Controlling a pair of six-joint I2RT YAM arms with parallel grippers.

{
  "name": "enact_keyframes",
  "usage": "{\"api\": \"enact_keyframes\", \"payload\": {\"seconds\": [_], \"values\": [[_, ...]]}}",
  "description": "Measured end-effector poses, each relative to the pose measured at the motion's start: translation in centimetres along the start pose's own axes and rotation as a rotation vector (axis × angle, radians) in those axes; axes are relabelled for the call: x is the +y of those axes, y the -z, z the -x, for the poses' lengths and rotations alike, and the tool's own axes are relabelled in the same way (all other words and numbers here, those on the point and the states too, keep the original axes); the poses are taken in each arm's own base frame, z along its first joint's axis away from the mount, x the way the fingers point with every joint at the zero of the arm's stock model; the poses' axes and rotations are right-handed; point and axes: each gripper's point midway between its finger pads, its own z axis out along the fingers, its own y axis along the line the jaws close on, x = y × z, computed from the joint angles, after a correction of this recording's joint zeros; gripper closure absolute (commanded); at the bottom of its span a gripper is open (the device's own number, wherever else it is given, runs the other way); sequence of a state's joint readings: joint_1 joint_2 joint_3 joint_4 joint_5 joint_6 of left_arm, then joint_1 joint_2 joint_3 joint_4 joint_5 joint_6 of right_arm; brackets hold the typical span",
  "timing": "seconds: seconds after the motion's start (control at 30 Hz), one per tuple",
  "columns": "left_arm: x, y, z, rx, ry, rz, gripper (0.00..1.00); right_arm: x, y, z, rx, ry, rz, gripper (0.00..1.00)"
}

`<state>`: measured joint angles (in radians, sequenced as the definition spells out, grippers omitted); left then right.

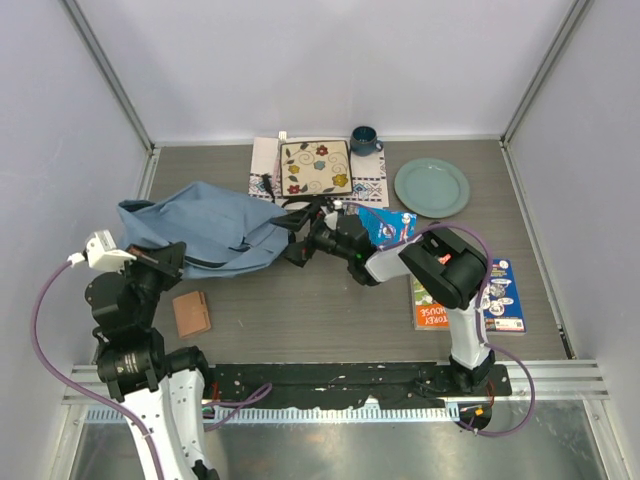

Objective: Pack the student bag
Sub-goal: Place the student bag at the center of the board.

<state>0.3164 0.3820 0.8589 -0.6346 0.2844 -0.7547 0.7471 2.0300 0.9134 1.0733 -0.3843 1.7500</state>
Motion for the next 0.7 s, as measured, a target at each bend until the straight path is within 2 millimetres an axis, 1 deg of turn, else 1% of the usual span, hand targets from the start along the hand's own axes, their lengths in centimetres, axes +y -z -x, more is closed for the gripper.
{"api": "enact_keyframes", "payload": {"seconds": [0.07, 0.13, 0.23, 0.33, 0.37, 0.43, 0.47, 0.5, 0.53, 0.63, 0.7], "values": [[0.2, 0.4, -0.6, 0.018, 0.004, 0.002, 1.0, 0.7, -1.0, -0.9, 0.015, 0.001, 0.006, 0.0], [0.2, 0.5, -0.8, 0.024, 0.005, 0.0, 1.0, 0.9, -1.8, -1.5, 0.026, -0.004, 0.001, 0.0], [0.3, 0.6, -1.0, 0.027, 0.004, 0.003, 1.0, -0.3, -2.4, -2.0, 0.03, -0.021, -0.03, 0.0], [0.5, 0.6, -1.4, 0.038, 0.005, 0.002, 1.0, -1.8, -2.6, -2.1, 0.02, -0.039, -0.07, 0.22], [0.5, 0.6, -1.5, 0.04, 0.006, 0.001, 1.0, -2.0, -2.7, -2.1, 0.019, -0.039, -0.078, 0.46], [0.6, 0.6, -1.8, 0.046, 0.006, -0.003, 1.0, -2.6, -2.9, -2.0, 0.012, -0.038, -0.091, 0.74], [0.6, 0.6, -1.8, 0.047, 0.006, -0.005, 1.0, -3.0, -2.9, -1.8, 0.008, -0.036, -0.096, 0.9], [0.6, 0.6, -1.9, 0.047, 0.005, -0.007, 1.0, -3.3, -3.0, -1.6, 0.001, -0.04, -0.099, 0.96], [0.6, 0.6, -2.0, 0.052, 0.005, -0.012, 1.0, -3.7, -3.1, -1.5, 0.001, -0.045, -0.102, 0.99], [0.4, 0.5, -2.6, 0.075, 0.002, -0.032, 1.0, -4.4, -3.6, -1.5, 0.017, -0.035, -0.103, 0.99], [0.2, 0.5, -2.6, 0.077, -0.002, -0.05, 1.0, -4.1, -4.0, -1.7, 0.037, 0.003, -0.106, 0.99]]}}
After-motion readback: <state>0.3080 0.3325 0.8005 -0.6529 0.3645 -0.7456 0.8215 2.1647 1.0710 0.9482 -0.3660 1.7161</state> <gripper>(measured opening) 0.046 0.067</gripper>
